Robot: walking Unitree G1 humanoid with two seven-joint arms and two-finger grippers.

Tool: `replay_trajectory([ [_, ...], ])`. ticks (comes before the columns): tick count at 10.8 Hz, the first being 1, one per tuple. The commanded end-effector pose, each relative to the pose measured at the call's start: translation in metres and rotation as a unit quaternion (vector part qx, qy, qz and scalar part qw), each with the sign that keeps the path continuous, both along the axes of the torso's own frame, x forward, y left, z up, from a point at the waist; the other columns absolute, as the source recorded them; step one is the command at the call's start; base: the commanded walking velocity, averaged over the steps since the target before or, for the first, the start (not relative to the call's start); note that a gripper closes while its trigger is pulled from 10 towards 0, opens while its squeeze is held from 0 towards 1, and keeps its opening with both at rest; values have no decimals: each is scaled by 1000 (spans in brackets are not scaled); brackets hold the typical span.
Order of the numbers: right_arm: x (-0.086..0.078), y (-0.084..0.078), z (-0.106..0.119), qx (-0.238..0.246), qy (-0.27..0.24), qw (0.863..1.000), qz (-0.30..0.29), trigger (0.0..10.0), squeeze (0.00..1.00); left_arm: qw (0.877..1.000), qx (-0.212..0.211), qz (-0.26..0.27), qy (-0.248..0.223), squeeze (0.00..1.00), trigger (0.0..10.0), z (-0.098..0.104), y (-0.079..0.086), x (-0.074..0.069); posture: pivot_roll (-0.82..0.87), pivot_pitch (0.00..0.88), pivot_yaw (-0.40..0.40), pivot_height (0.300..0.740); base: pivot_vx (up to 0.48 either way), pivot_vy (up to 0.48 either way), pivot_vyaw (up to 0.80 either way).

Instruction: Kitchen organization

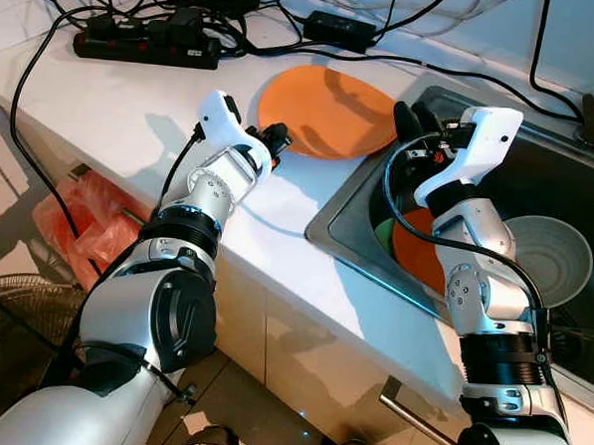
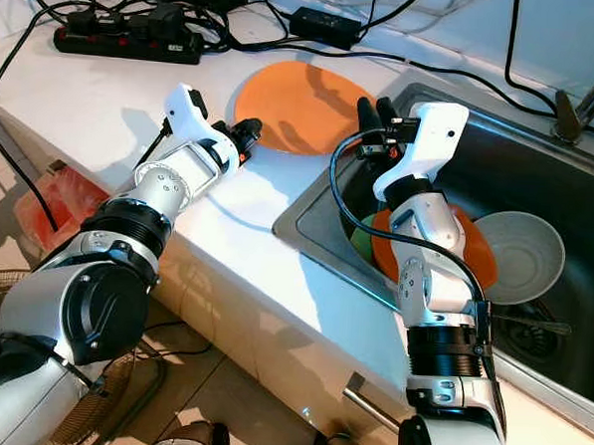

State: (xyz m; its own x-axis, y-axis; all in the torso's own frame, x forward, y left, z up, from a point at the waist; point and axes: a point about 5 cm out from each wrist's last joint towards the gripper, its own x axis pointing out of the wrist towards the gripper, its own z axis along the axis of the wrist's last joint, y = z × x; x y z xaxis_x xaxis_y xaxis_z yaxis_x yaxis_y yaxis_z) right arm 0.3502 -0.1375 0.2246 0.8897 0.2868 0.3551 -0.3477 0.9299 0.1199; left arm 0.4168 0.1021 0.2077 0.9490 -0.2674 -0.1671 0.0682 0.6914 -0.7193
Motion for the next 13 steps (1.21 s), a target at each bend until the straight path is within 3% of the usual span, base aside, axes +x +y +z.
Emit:
replay_trajectory([
  [1, -1, 0, 2, -3, -2, 1000, -2, 10000, 0, 1000, 4, -15, 9, 0, 0, -3, -6, -1, 7, 125, 3, 740, 0, 0, 0],
  [5, 0, -4, 1, -2, 2, 1000, -11, 10000, 0, 1000, -3, -6, -10, 0, 0, 0, -3, 0, 6, 133, -2, 740, 0, 0, 0],
  [10, 2, -5, -4, 2, 11, 1000, -21, 10000, 0, 992, -61, 2, -108, 0, 0, 23, -1, -2, 14, 129, -8, 740, 0, 0, 0],
  [13, 5, -10, -3, 14, 11, 999, -44, 10000, 0, 978, -113, 38, -169, 0, 0, 34, 9, -12, 13, 112, -6, 740, 0, 0, 0],
])
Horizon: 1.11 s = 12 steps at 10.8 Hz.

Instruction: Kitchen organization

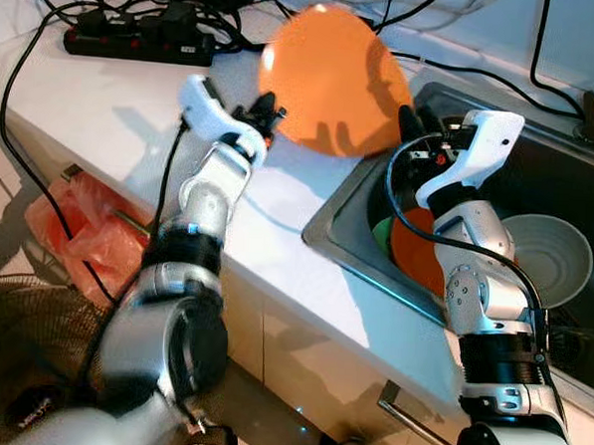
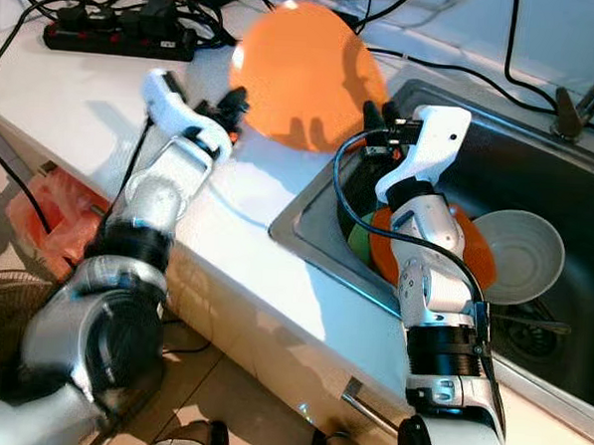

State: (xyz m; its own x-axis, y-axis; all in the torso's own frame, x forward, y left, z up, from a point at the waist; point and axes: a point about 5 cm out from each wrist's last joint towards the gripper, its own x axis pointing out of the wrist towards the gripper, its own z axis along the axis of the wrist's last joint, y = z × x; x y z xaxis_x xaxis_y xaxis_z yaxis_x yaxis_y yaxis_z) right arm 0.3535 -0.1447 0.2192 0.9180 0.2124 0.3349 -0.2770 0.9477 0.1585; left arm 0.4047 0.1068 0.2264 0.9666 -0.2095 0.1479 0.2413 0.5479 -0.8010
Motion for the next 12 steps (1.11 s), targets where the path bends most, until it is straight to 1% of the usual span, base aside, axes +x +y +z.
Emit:
replay_trajectory([
  [1, 2, -4, 2, 1, -4, 1000, -14, 10000, 0, 999, -21, 12, -38, 0, 0, 16, 5, -2, 13, 112, -6, 740, 0, 0, 0],
  [2, 3, -4, 3, 3, -2, 1000, -18, 10000, 0, 999, -23, 17, -41, 0, 0, 17, 5, -3, 13, 112, -6, 740, 0, 0, 0],
  [3, 3, 0, 3, 6, -3, 1000, -14, 10000, 0, 998, -10, 15, -55, 0, 0, 17, 3, -7, 15, 96, -3, 740, 0, 0, 0],
  [4, 3, -1, 2, 13, 1, 1000, -17, 10000, 0, 997, -25, 20, -65, 0, 10000, 17, 6, -10, 13, 88, 0, 740, 0, 0, 0],
  [6, 6, -9, -4, 23, 21, 999, -36, 10000, 0, 997, -22, 23, -76, 0, 10000, 15, 7, -16, 11, 83, 5, 740, 0, 0, 0],
  [7, 6, -14, -4, 55, 33, 997, -44, 10000, 0, 995, -35, 28, -88, 0, 10000, 16, 8, -19, 10, 89, 6, 740, 0, 0, 0],
  [8, 6, -15, -3, 76, 37, 995, -43, 10000, 0, 994, -43, 28, -93, 0, 10000, 18, 8, -20, 10, 89, 6, 740, 0, 0, 0],
  [9, 6, -15, -2, 109, 42, 992, -37, 10000, 0, 993, -41, 22, -104, 0, 10000, 21, 6, -22, 6, 94, 10, 740, 0, 0, 0],
  [10, 6, -15, 0, 132, 45, 990, -32, 10000, 0, 993, -37, 15, -115, 0, 10000, 25, 4, -24, 7, 95, 12, 740, 0, 0, 0],
  [11, 6, -10, -2, 166, 58, 984, -8, 10000, 0, 989, -53, 9, -138, 0, 10000, 32, 0, -28, 7, 98, 11, 740, 0, 0, 0],
  [12, 6, -7, -3, 186, 67, 980, 4, 10000, 0, 989, -47, 2, -143, 0, 10000, 34, -3, -29, 7, 98, 11, 740, 0, 0, 0],
])
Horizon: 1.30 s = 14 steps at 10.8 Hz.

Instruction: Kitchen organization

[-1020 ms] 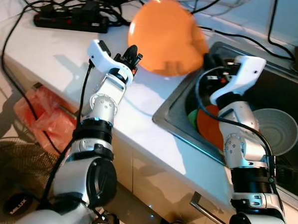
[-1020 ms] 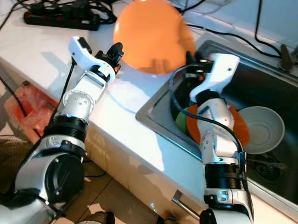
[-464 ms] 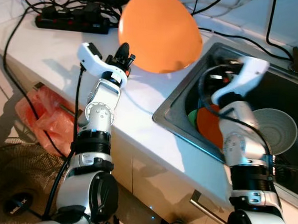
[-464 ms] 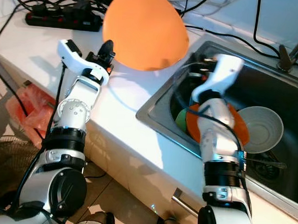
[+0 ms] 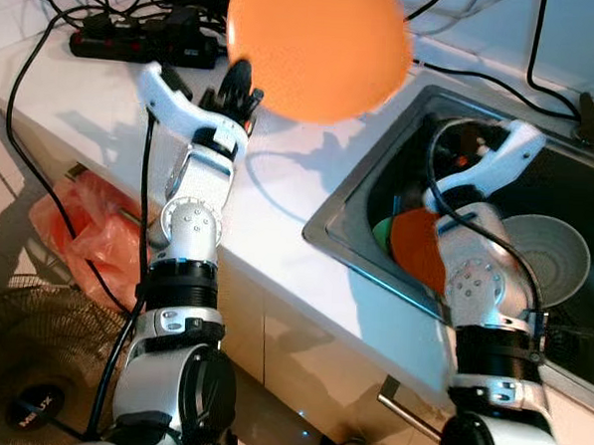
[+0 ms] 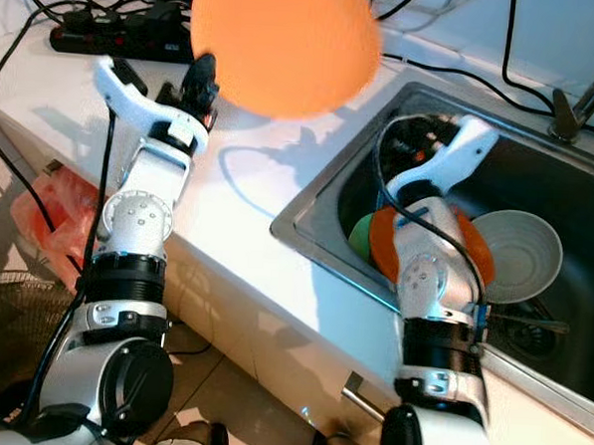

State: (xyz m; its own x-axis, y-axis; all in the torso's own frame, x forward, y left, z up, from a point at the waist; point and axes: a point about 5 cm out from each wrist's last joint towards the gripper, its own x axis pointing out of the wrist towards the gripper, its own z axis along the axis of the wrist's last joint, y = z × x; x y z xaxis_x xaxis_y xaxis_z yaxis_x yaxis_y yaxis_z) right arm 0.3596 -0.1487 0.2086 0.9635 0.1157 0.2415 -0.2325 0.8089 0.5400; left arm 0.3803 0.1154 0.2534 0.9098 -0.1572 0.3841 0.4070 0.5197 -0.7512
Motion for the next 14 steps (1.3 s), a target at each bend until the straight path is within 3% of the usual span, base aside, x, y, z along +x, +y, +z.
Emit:
replay_trajectory([
  [1, 0, 0, 9, 33, -11, 999, 8, 10000, 0, 999, -17, -31, -26, 0, 10000, 7, -16, -6, 10, 101, 11, 740, 0, 0, 0],
  [2, -2, 4, 13, 85, -13, 996, 34, 10000, 0, 999, -12, -39, -29, 0, 10000, 8, -21, -8, 10, 101, 11, 740, 0, 0, 0],
  [3, -2, 4, 13, 89, -11, 995, 35, 10000, 953, 999, -10, -42, -29, 0, 10000, 8, -23, -9, 11, 108, 9, 740, 0, 0, 0],
  [4, -2, 3, 13, 106, -6, 994, 35, 10000, 1000, 999, -8, -44, -28, 0, 10000, 8, -24, -9, 11, 108, 9, 740, 0, 0, 0],
  [6, -2, 1, 15, 137, -1, 990, 43, 10000, 1000, 999, -6, -45, -22, 0, 10000, 6, -24, -9, 11, 115, 7, 740, 0, 0, 0],
  [7, -3, 2, 15, 152, -2, 987, 53, 10000, 0, 999, -12, -44, -21, 0, 10000, 5, -24, -8, 12, 122, 3, 740, 0, 0, 0],
  [10, -6, 7, 19, 179, -12, 980, 82, 10000, 0, 999, -8, -48, -16, 0, 10000, 2, -24, -9, 18, 129, 3, 740, 0, 0, 0],
  [14, -10, 13, 23, 182, -25, 977, 106, 10000, 0, 997, -9, -72, -12, 0, 10000, -1, -33, -10, 18, 129, 3, 740, 0, 0, 0],
])
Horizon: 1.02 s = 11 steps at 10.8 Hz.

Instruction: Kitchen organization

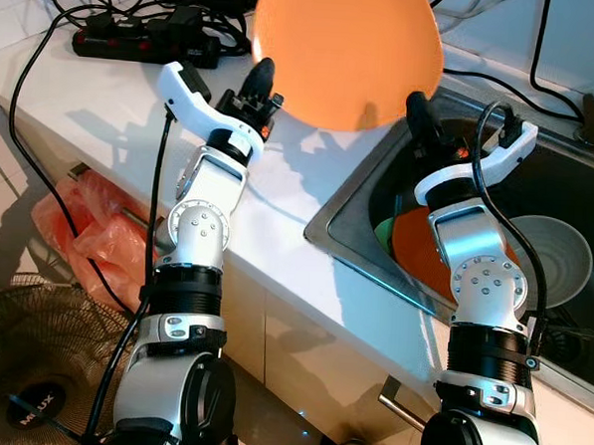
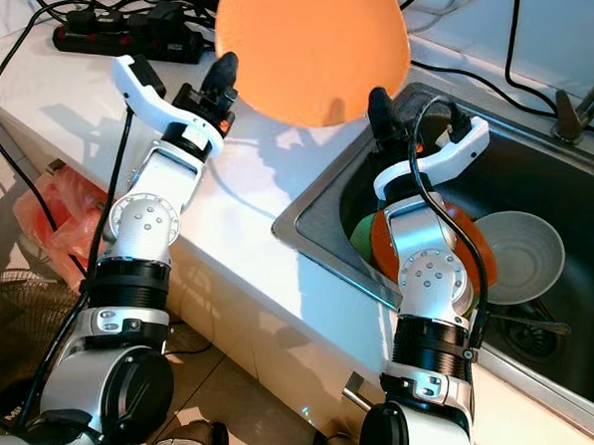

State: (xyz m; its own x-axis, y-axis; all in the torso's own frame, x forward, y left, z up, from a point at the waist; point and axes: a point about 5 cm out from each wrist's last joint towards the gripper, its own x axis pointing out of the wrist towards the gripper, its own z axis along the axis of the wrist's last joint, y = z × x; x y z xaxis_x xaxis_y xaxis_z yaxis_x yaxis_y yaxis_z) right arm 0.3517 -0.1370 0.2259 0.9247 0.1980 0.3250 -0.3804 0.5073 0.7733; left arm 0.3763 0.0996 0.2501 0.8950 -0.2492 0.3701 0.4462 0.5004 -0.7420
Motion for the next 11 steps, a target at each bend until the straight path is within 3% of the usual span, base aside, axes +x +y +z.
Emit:
replay_trajectory([
  [1, -2, 1, 5, 2, -11, 1000, 9, 10000, 0, 999, -28, -37, -15, 0, 10000, 2, -19, -7, 19, 126, 3, 740, 0, 0, 0],
  [11, 0, 0, 0, -9, 0, 1000, 2, 10000, 0, 999, -18, -30, -38, 0, 10000, 10, -19, -11, 20, 120, -3, 740, 0, 0, 0],
])
